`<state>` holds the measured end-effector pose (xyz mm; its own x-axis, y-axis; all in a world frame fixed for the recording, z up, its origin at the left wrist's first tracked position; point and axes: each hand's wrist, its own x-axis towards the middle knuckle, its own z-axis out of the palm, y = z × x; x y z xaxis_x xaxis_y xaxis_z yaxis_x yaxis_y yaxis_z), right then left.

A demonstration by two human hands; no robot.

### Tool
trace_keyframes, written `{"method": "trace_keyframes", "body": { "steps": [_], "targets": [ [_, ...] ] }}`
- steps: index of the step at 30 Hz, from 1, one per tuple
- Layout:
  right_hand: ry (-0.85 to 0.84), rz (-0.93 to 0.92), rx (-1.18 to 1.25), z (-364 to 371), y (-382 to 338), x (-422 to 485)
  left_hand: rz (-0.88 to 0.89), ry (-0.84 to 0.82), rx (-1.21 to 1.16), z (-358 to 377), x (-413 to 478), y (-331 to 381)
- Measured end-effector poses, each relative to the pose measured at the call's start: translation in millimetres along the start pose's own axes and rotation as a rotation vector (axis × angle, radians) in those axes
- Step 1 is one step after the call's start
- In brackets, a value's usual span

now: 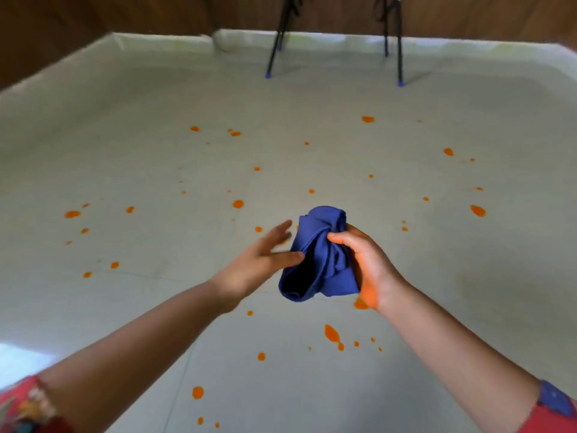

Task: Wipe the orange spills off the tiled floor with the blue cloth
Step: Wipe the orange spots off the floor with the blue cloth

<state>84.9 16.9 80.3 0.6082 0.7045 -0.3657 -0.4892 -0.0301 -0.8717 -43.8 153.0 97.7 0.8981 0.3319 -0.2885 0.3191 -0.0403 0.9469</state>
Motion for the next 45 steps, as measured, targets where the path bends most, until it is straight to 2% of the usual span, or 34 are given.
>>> {"method": "trace_keyframes", "body": {
  "steps": [1,5,7,13,17,20,23,25,27,30,32,36,39,43,45],
  "targets": [
    [-0.031,-0.021,-0.051,15,2,2,-0.008,-0.017,-0.083,0,-3,-5],
    [-0.100,-0.037,-0.139,45,26,-3,-0.102,0.280,-0.203,1,-15,-31],
    [-0.086,-0.039,-0.144,45,35,-3,-0.161,0.323,-0.314,-2,-19,-44],
    [-0.087,0.112,0.217,22,31,5,-0.260,0.455,-0.671,-29,-21,-63],
    [-0.055,0.110,0.258,6,24,12,-0.253,0.433,-0.810,-41,-25,-71],
    [-0.091,0.127,0.253,3,26,17,-0.214,0.293,-0.788,-46,-23,-68],
    [-0.160,0.151,0.308,-6,29,21,-0.203,0.195,-0.603,-50,-20,-64],
    [-0.252,0.280,0.350,-10,39,20,-0.185,0.243,-0.510,-51,-24,-69],
    [-0.277,0.385,0.294,-1,55,18,-0.198,0.282,-0.443,-54,-35,-72],
    [-0.242,0.400,0.095,18,80,19,-0.248,0.370,-0.421,-64,-63,-87],
    [-0.282,0.376,-0.038,30,92,21,-0.329,0.429,-0.422,-74,-89,-103],
    [-0.393,0.317,-0.257,55,99,17,-0.551,0.376,-0.231,-93,-136,-134],
    [-0.470,0.250,-0.479,81,109,11,-0.677,0.480,-0.119,-110,-169,-160],
    [-0.519,0.021,-0.753,115,125,6,-0.638,0.694,-0.047,-113,-202,-199],
    [-0.655,-0.128,-0.802,126,130,-4,-0.585,0.797,-0.016,-101,-214,-220]
  ]
}}
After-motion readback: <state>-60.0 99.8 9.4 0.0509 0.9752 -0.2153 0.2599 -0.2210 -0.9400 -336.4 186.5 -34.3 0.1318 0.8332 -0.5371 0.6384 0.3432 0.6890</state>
